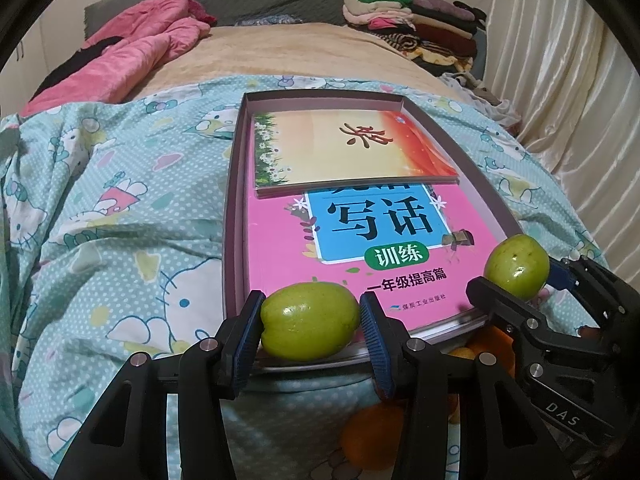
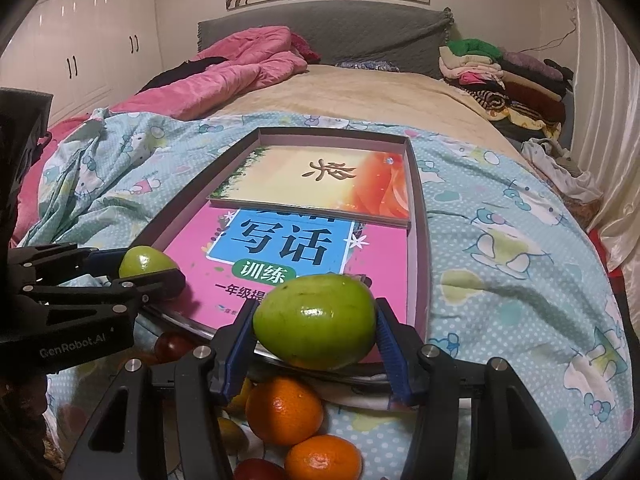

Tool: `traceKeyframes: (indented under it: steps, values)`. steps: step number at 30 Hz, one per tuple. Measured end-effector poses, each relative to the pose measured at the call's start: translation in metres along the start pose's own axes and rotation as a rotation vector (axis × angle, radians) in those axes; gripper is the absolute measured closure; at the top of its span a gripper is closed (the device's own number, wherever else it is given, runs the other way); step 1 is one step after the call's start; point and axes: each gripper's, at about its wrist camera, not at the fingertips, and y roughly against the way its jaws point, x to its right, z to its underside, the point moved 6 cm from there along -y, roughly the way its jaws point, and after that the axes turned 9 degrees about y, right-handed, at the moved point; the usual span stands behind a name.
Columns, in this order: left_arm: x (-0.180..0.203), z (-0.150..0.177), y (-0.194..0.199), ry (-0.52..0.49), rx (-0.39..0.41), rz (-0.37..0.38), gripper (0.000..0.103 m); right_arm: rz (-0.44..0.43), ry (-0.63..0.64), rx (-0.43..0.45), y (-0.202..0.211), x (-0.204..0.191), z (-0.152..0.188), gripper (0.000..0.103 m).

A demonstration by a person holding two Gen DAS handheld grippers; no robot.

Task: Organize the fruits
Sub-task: 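Lower both green fruits onto the pink book and open both tools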

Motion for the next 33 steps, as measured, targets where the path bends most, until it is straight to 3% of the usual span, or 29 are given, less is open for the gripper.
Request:
traceKeyframes:
  steps: [33]
  values:
    - [-0.0002,0.0006,-0.0007,0.004,-0.005,0.008,0.053,-0.022,-0.047,0.015,0.0057,0.0047,-0.0024,0.046]
